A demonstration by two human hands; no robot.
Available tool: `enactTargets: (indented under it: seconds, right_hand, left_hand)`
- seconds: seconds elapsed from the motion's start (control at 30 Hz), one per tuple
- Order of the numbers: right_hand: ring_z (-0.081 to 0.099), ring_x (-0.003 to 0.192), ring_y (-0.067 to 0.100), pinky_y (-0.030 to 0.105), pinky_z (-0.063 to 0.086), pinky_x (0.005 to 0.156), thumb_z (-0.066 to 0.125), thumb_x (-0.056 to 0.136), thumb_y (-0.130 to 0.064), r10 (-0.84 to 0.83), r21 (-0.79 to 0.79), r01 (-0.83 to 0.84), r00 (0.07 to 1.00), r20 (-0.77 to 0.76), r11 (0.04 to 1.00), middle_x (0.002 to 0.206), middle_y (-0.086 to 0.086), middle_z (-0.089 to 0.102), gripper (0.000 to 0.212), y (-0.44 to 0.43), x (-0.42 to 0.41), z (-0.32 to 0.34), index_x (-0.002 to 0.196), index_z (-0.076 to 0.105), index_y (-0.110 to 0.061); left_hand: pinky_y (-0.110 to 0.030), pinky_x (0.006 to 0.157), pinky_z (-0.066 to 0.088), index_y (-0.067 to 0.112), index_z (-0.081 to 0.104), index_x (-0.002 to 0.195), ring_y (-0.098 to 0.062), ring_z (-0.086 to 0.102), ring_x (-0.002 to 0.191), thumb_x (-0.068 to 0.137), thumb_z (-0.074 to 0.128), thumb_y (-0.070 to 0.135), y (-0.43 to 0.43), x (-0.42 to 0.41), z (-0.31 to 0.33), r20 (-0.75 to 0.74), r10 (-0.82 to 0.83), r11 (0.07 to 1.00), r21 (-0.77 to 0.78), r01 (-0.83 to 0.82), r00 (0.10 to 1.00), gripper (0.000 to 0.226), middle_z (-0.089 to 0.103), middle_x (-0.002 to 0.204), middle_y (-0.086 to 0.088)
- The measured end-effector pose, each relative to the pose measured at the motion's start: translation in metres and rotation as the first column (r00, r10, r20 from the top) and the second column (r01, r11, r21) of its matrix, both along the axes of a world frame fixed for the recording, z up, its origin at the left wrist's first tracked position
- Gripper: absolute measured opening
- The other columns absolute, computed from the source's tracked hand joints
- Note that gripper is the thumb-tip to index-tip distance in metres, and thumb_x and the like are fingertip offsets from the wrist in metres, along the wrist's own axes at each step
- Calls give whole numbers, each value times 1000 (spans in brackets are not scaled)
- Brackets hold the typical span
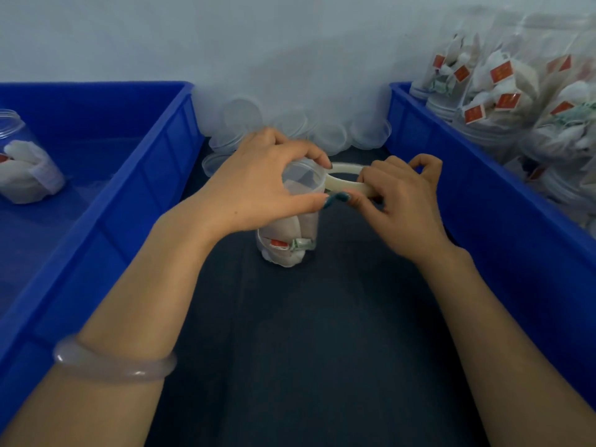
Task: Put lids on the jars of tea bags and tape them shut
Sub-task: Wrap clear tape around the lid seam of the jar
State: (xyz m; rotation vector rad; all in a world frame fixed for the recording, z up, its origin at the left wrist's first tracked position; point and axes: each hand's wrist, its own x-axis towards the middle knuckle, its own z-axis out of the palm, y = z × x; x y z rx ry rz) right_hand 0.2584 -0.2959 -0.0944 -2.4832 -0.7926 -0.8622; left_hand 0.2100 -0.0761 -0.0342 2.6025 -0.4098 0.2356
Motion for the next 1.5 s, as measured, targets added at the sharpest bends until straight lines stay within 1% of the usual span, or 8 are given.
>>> enactTargets:
  seconds: [0.17,0.33,0.5,0.7,0.87,1.0,1.37,1.5]
  right_hand:
    - [43,81,15,36,18,80,37,97,-65,-82,7,81,994,66,997,80,-8,45,50,12,-5,0,75,46,-21]
    - [39,86,15,35,15,78,26,94,-65,-73,-5,73,997,-25,997,86,-7,44,49,21,-8,-3,83,45,-22]
    - [39,84,12,34,14,77,33,88,-55,-29,12,30,997,-68,999,82,-13,43,34,21,-9,-2,85,50,-25]
    - [45,88,10,36,19,84,29,103,-54,154,50,-150,984,-87,987,84,-14,49,42,2,-2,1,84,57,-30]
    - [44,86,11,36,19,86,36,104,-52,60,20,-61,998,32,998,84,-13,47,39,1,-3,-1,84,55,-25]
    - [47,90,14,37,20,87,36,104,-51,-1,23,-2,996,90,1000,91,-12,46,39,1,-5,1,88,57,-21]
    - [48,91,16,33,13,80,37,98,-52,-100,-4,100,992,77,995,89,-11,50,41,25,-20,3,90,62,-21]
    - [46,82,12,34,13,76,52,93,-39,-89,28,88,995,40,996,72,-14,52,22,28,-22,4,82,65,-25]
  left_hand:
    - [-7,97,28,45,54,135,1,41,126,81,75,41,9,-3,4,-44,-111,994,-30,110,993,58,49,135,13]
    - [-25,107,38,39,60,127,-2,45,123,73,73,40,2,-5,-2,-6,-72,995,-71,71,997,55,49,131,14]
    - [-31,88,44,40,63,104,-3,50,108,67,68,72,-13,-1,-10,156,85,996,-21,-82,984,49,55,113,19]
    - [-35,99,47,39,65,107,-1,55,109,78,80,44,0,1,-6,91,-47,993,-104,56,995,33,60,112,20]
    - [-28,110,38,28,40,148,-2,43,130,79,70,58,3,0,-6,59,-9,1000,12,9,998,81,43,145,14]
    - [-36,102,38,22,40,146,-18,38,134,69,39,86,2,-1,-3,35,239,936,259,-239,970,100,35,142,1]
    - [-25,106,40,34,43,144,2,44,127,73,76,43,10,-10,2,-86,-12,998,-55,7,996,78,47,140,17]
    - [-29,82,37,32,47,128,-3,43,113,71,63,66,-9,-10,-13,122,140,978,139,-156,983,69,46,126,16]
